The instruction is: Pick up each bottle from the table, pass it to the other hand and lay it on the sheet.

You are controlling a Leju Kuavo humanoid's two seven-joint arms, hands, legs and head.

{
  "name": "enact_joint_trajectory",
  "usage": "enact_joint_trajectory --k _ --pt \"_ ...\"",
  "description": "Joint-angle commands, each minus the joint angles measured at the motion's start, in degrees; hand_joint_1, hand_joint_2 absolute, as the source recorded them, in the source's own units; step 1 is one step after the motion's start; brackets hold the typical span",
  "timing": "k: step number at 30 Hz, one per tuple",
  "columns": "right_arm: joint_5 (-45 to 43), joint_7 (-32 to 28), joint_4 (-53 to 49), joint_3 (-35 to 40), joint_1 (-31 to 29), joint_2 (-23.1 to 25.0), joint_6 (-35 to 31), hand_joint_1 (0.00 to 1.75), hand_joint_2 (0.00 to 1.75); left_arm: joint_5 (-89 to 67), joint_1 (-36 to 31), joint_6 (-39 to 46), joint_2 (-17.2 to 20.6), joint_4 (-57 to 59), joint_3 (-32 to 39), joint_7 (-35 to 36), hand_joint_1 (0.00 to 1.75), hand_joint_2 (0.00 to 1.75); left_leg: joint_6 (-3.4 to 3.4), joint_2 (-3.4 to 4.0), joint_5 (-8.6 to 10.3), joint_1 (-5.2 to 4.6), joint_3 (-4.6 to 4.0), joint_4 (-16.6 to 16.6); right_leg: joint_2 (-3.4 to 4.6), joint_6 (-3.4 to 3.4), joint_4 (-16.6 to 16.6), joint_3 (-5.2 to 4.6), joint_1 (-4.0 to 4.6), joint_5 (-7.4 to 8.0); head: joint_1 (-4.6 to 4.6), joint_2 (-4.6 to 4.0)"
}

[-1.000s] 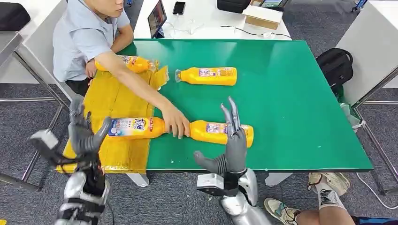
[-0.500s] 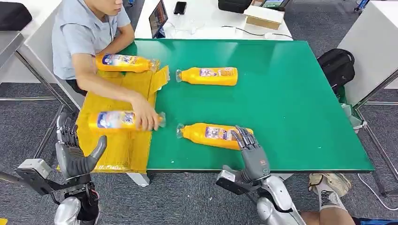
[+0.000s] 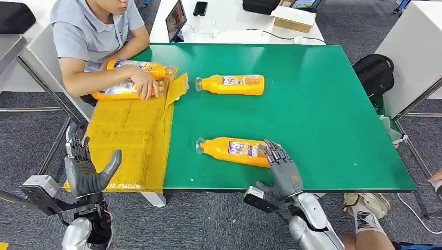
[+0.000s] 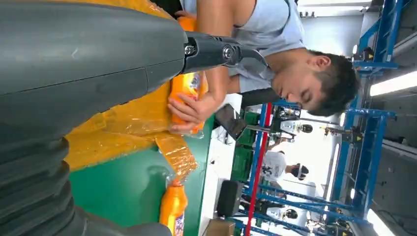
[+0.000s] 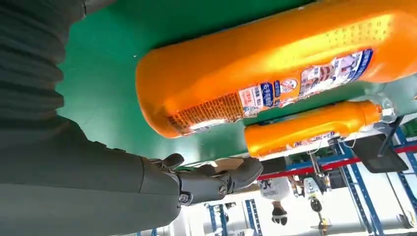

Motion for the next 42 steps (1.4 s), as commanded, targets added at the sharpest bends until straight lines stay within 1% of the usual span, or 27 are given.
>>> enact_joint_trajectory --k 1,3,6,7,11,12,13,14,15,16,18,19,20,21,22,23,26,27,29,30,33,35,38,39,40,41,42 --pt "-1.2 -1.32 15.44 0.35 -11.71 0.05 0.02 0.0 1.75 0.55 -6.44 -0.58 0.61 5.63 -2.83 0.86 0.0 1.75 -0.06 0.1 -0.07 0.01 0.29 0.01 -0.01 -0.11 0.0 0.28 0.04 -0.06 -0.02 0.0" --pt "-1.51 -1.51 18.01 0.72 -13.96 1.0 1.26 0.0 1.75 0.28 -7.83 -0.44 0.56 6.94 -3.55 1.12 0.0 1.75 -0.08 0.17 -0.12 0.03 0.51 0.01 0.01 -0.17 -0.01 0.49 0.07 -0.09 0.0 0.0" --pt "-2.43 -2.0 20.98 1.16 -15.94 2.26 2.86 0.0 1.75 -0.15 -9.23 -0.35 0.64 8.58 -4.45 1.55 0.0 1.75 -0.03 0.16 -0.01 0.01 0.35 -0.05 0.04 -0.11 -0.05 0.33 0.04 0.01 -0.02 0.0" --pt "-2.43 -2.0 20.98 1.16 -15.94 2.26 2.86 0.0 1.75 -0.15 -9.23 -0.35 0.64 8.58 -4.45 1.55 0.0 1.75 0.06 0.09 0.09 0.01 0.2 -0.06 0.02 -0.04 -0.06 0.19 0.02 0.06 0.0 0.0" --pt "-2.63 -2.07 21.51 1.3 -15.92 2.39 2.95 0.0 1.75 -0.16 -9.24 -0.37 0.71 8.83 -4.58 1.55 0.0 1.75 0.04 0.1 -0.01 0.01 0.41 -0.06 -0.01 -0.07 -0.05 0.42 0.04 -0.04 0.0 0.0" --pt "-2.99 -1.76 23.08 1.87 -16.84 2.33 4.78 0.0 1.75 -0.24 -9.47 -0.27 0.84 9.24 -4.78 1.89 0.0 1.75 0.06 0.07 0.05 0.0 0.27 -0.05 -0.01 -0.01 -0.03 0.27 0.01 0.01 -0.02 0.0" --pt "-2.9 -0.84 24.13 2.34 -17.42 2.21 6.35 0.0 1.75 -0.16 -9.54 -0.21 0.8 9.47 -4.76 2.13 0.0 1.75 0.03 0.08 -0.03 0.01 0.48 -0.08 -0.03 -0.07 -0.06 0.49 0.04 -0.07 -0.02 0.0" --pt "-4.07 -0.27 25.91 2.41 -18.66 2.54 9.55 0.0 1.75 0.04 -9.57 -0.15 0.99 9.86 -4.77 2.48 0.0 1.75 0.06 0.1 0.03 0.0 0.3 -0.04 0.02 -0.01 -0.03 0.3 0.01 0.01 0.0 0.0" --pt "-3.75 -0.23 26.74 3.4 -19.31 2.56 10.85 0.0 1.75 0.02 -9.44 -0.15 1.04 9.89 -4.69 2.44 0.0 1.75 0.05 0.13 -0.02 0.01 0.41 -0.05 0.03 -0.04 -0.04 0.41 0.03 -0.03 -0.02 0.0" --pt "-3.34 0.13 27.08 4.1 -19.73 2.62 11.15 0.0 1.75 -0.01 -9.32 -0.14 1.09 9.93 -4.57 2.42 0.0 1.75 0.08 0.12 0.04 -0.01 0.27 -0.03 0.04 0.01 -0.02 0.26 0.0 0.03 -0.02 0.0" --pt "-2.67 1.46 27.86 5.53 -20.78 2.99 11.37 0.0 1.75 0.47 -9.21 -0.19 0.93 10.18 -4.01 2.99 0.0 1.75 0.04 0.22 -0.04 0.01 0.44 -0.02 0.11 -0.04 -0.01 0.41 0.03 -0.02 -0.02 0.0" --pt "-2.51 1.8 28.07 5.91 -21.15 2.97 11.19 0.0 1.75 0.5 -9.22 -0.2 0.9 10.31 -3.91 3.02 0.0 1.75 0.07 0.14 0.04 0.0 0.25 -0.02 0.05 -0.01 -0.02 0.25 0.01 0.03 0.0 0.0" --pt "-0.71 4.53 29.32 7.31 -22.29 2.72 10.79 0.0 1.75 0.5 -9.23 -0.17 0.85 10.41 -3.71 3.02 0.0 1.75 0.05 0.25 -0.02 0.0 0.4 -0.02 0.14 -0.05 -0.01 0.37 0.02 0.0 0.0 0.0" --pt "0.47 5.77 30.14 8.54 -23.15 2.41 11.22 0.0 1.75 0.51 -8.99 -0.17 0.85 10.2 -3.48 3.05 0.0 1.75 0.07 0.16 0.05 0.0 0.24 -0.02 0.08 -0.01 -0.02 0.24 0.01 0.04 -0.02 0.0" --pt "0.41 6.05 30.53 8.72 -23.53 2.35 11.85 0.0 1.75 0.57 -8.82 -0.26 0.92 10.03 -3.42 3.18 0.0 1.75 0.04 0.21 -0.01 0.01 0.4 -0.03 0.09 -0.06 -0.03 0.39 0.03 0.0 0.0 0.0" --pt "-0.05 6.27 31.29 8.81 -23.95 2.44 13.33 0.0 1.75 0.56 -8.36 -0.31 1.09 9.55 -3.28 3.27 0.0 1.75 0.07 0.17 0.06 -0.01 0.22 -0.02 0.09 -0.01 -0.01 0.21 0.0 0.04 0.0 0.0" --pt "-1.45 5.38 32.09 9.27 -23.87 2.38 16.55 0.0 1.75 0.34 -8.1 -0.41 1.3 9.51 -2.87 3.33 0.0 1.75 0.05 0.17 0.02 0.01 0.35 -0.05 0.06 -0.05 -0.03 0.34 0.03 0.0 0.0 0.0" --pt "-1.93 5.03 32.53 9.55 -23.67 2.42 17.34 0.0 1.75 0.13 -8.16 -0.59 1.43 9.8 -2.89 3.39 0.0 1.75 0.07 0.08 0.08 0.01 0.23 -0.05 0.0 0.0 -0.05 0.25 0.02 0.04 0.0 0.0" --pt "-2.62 4.67 33.48 9.86 -23.52 2.6 18.28 0.0 1.75 -0.04 -8.35 -0.74 1.45 10.41 -3.02 3.45 0.0 1.75 0.02 0.15 -0.03 0.02 0.53 -0.08 0.01 -0.09 -0.07 0.53 0.06 -0.06 0.0 0.0" --pt "-2.85 4.59 33.75 9.84 -23.59 2.65 18.45 0.0 1.75 -0.08 -8.41 -0.78 1.45 10.55 -3.1 3.46 0.0 1.75 0.05 0.1 0.03 0.03 0.41 -0.08 -0.01 -0.04 -0.08 0.42 0.05 -0.01 0.0 0.0" --pt "-1.9 5.38 35.85 11.94 -25.31 2.49 20.09 0.0 1.75 -0.23 -8.49 -0.89 1.65 10.67 -3.33 3.55 0.0 1.75 0.03 0.14 -0.02 0.04 0.56 -0.08 0.01 -0.07 -0.08 0.54 0.07 -0.05 0.0 0.0" --pt "-1.53 5.52 36.29 12.71 -25.97 2.3 20.52 0.0 1.75 -0.26 -8.47 -0.98 1.79 10.64 -3.35 3.64 0.0 1.75 0.07 0.23 0.07 0.02 0.38 -0.05 0.06 0.0 -0.06 0.32 0.04 0.05 0.0 0.0" --pt "-1.28 5.52 36.84 13.34 -26.47 2.2 21.32 0.0 1.75 -0.27 -8.5 -1.03 1.87 10.59 -3.34 3.68 0.0 1.75 0.03 0.37 0.03 0.04 0.6 -0.09 0.07 -0.08 -0.1 0.5 0.08 0.04 0.0 0.0" --pt "-0.95 5.48 37.46 14.35 -27.09 2.04 22.35 0.0 1.75 -0.3 -8.65 -1.18 2.0 10.72 -3.4 3.77 0.0 1.75 0.06 0.35 0.08 0.02 0.49 -0.06 0.06 -0.07 -0.07 0.38 0.06 0.1 0.0 0.0" --pt "-0.93 5.44 37.57 14.53 -27.34 2.07 22.48 0.19 1.75 -0.3 -8.79 -1.21 2.03 10.8 -3.4 3.77 0.0 1.75 0.04 0.34 0.06 0.03 0.61 -0.09 0.02 -0.12 -0.1 0.49 0.07 0.07 0.0 0.0" --pt "-0.76 5.13 38.19 15.17 -27.77 2.14 23.2 1.31 1.75 -0.29 -9.14 -1.39 2.14 11.24 -3.47 3.8 0.0 1.75 0.02 0.34 0.05 0.05 0.66 -0.09 -0.01 -0.17 -0.11 0.56 0.1 0.07 0.0 0.0" --pt "-1.16 4.84 38.56 15.12 -27.88 2.28 23.66 1.57 1.75 -0.26 -9.38 -1.51 2.19 11.51 -3.51 3.82 0.0 1.75 0.05 0.36 0.09 0.03 0.53 -0.07 0.05 -0.17 -0.08 0.4 0.08 0.15 0.0 0.0"
